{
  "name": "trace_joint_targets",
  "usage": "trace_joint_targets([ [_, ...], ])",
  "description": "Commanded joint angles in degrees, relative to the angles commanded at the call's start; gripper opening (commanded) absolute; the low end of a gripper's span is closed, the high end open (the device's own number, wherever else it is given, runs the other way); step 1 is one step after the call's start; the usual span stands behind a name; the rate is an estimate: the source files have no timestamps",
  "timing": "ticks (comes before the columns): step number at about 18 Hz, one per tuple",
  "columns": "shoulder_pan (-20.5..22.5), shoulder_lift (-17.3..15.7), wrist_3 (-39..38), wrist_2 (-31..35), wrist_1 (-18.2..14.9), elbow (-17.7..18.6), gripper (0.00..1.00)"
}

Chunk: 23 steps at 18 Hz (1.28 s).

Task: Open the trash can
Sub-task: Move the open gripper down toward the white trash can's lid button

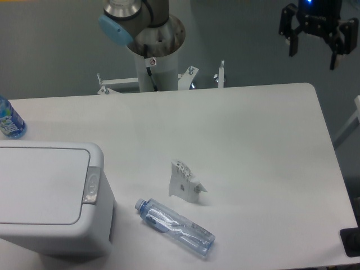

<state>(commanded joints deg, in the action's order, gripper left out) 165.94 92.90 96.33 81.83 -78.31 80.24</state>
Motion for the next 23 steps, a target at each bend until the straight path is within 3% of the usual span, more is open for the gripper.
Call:
trace_joint_targets([
  [5, -0.61, -0.35, -1.22, -0.09, -0.09, 0.18, 1.00],
  [12, -8.86, -0.27, -25.98, -0.17, 0.17, -0.70, 1.00],
  [15, -13.87, 0.09, -36.44, -0.18, 2.71, -1.05, 1.00],
  [19, -20.63, 1.49, -54.10, -0.53, 8.60, -1.05, 1.00],
  [23, -27.93, 4.65, -68.26, -0.53, 12.74, -1.67, 1.00],
])
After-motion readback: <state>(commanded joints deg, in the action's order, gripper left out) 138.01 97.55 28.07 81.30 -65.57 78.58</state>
